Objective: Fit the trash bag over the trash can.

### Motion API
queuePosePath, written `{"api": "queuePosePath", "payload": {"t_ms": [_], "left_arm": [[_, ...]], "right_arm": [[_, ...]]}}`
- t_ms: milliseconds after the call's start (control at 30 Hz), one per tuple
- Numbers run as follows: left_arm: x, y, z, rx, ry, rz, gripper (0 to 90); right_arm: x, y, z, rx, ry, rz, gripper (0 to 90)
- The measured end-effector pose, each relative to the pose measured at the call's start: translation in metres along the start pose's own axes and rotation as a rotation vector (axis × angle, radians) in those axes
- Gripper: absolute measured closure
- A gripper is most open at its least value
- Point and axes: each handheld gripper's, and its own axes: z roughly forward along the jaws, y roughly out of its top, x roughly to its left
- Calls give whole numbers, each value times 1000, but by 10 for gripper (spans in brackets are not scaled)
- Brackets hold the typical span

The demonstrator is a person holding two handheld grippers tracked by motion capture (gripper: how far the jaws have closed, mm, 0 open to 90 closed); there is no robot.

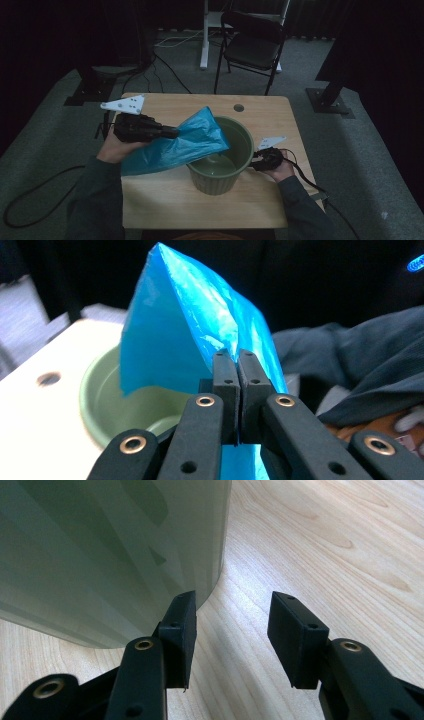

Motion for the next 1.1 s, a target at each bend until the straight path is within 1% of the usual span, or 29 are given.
{"api": "queuePosePath", "payload": {"t_ms": [33,100,133,167,200,233,267,300,333,367,400,433,500,567,600,633,667,700,733,767,800,833,900,933,967,1000,1033,1067,1100], "left_arm": [[0,0,0,0,0,0,885],[1,-4,8,45,30,-6,885],[2,-7,13,62,32,-15,885],[3,-9,19,93,38,-13,885],[4,-11,25,121,54,-15,883],[5,-13,30,145,55,-21,881],[6,-14,35,158,47,-24,880],[7,-15,39,170,45,-29,880],[10,-16,49,196,48,-36,879],[10,-16,49,196,48,-36,879],[11,-17,55,208,50,-38,879],[13,-17,61,214,52,-47,879],[17,-17,69,226,65,-52,879],[21,-16,75,221,67,-63,880],[23,-16,77,224,76,-63,880],[23,-16,77,224,76,-63,880],[25,-14,80,233,89,-62,881],[26,-14,82,236,98,-61,881],[28,-12,85,250,107,-52,881],[28,-11,87,251,111,-51,881],[29,-11,89,254,114,-48,881],[30,-10,90,261,122,-42,881],[32,-7,94,273,142,-35,881],[33,-6,95,275,147,-34,881],[34,-4,96,280,153,-31,880],[34,-3,98,281,159,-29,880],[35,0,99,285,163,-27,880],[36,1,101,283,158,-26,881],[37,2,102,286,159,-23,880]], "right_arm": [[0,0,-1,-2,-2,1,541],[-1,0,-2,-4,-4,2,541],[-2,0,-5,-14,-10,5,542],[-2,0,-5,-14,-10,5,542],[-3,0,-6,-18,-11,10,553],[-3,1,-8,-23,-12,11,564],[-4,1,-13,-36,-19,15,587],[-4,1,-13,-36,-19,15,587],[-5,3,-20,-53,-19,14,624],[-5,3,-20,-53,-19,14,624],[-4,4,-23,-60,-20,15,641],[-4,5,-28,-71,-22,17,659],[-2,10,-38,-85,-41,18,716],[0,16,-47,-98,-48,9,744],[2,19,-53,-111,-54,3,756],[2,19,-53,-111,-54,3,756],[4,25,-65,-136,-67,-6,771],[4,25,-65,-136,-67,-6,771],[6,31,-75,-158,-75,-17,771],[6,31,-75,-158,-75,-17,771],[8,34,-80,-165,-79,-28,767],[11,41,-89,-188,-86,-42,730],[16,50,-99,-229,-72,-56,680],[16,50,-99,-229,-72,-56,680],[23,58,-103,-247,-47,-81,644],[23,58,-103,-247,-47,-81,644],[26,62,-104,-248,-41,-92,646],[30,68,-105,-250,-45,-112,636],[34,72,-106,-257,-34,-125,630]]}}
